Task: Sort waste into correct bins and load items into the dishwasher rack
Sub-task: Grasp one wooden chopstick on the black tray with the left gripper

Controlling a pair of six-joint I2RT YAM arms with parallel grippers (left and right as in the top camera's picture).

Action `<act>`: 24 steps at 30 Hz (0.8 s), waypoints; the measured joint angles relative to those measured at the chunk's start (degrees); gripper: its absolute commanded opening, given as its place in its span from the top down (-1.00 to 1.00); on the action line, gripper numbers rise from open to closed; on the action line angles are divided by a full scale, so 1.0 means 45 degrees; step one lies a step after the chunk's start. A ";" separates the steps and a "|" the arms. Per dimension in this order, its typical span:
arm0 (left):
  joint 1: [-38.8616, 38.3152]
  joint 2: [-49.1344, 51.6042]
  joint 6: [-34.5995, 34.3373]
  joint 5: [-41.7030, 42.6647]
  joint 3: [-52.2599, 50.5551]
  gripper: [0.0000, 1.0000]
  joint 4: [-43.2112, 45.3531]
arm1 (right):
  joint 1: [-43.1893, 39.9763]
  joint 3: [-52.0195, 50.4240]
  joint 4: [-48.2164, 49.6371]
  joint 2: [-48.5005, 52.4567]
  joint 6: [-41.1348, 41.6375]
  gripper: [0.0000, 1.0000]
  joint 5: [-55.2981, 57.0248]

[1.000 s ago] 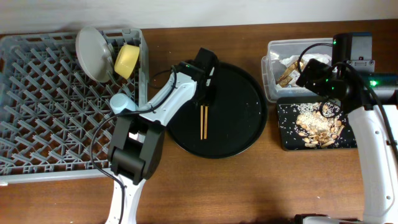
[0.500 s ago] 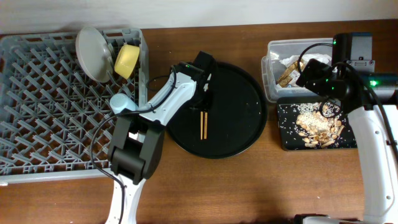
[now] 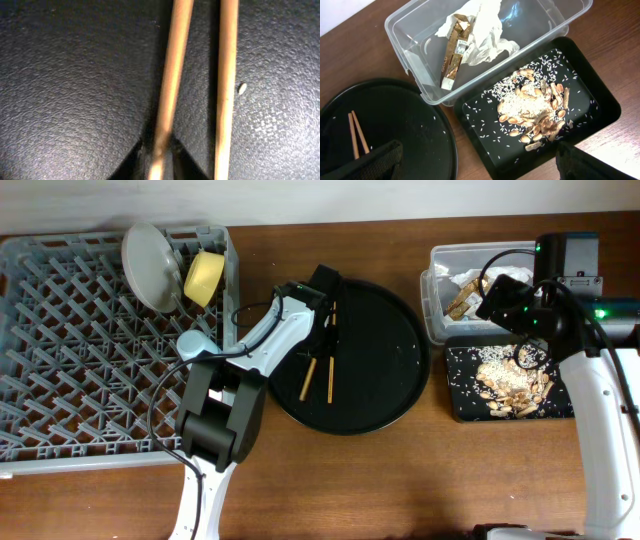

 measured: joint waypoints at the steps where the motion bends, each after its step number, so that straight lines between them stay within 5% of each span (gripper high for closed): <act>1: 0.0000 0.0005 -0.0044 -0.0058 0.0000 0.80 0.0019 | 0.0000 0.0000 -0.0005 0.0000 -0.0005 -0.97 0.0000; 13: -0.0049 0.0301 -0.0005 0.0063 0.0738 0.91 -0.1054 | 0.0000 0.0000 -0.0005 0.0000 0.0000 -0.97 0.0000; 24: 0.0583 0.0505 0.0593 -0.0578 0.6868 0.99 -0.6091 | 0.0000 0.0000 0.0000 0.0000 -0.0005 -0.97 0.0000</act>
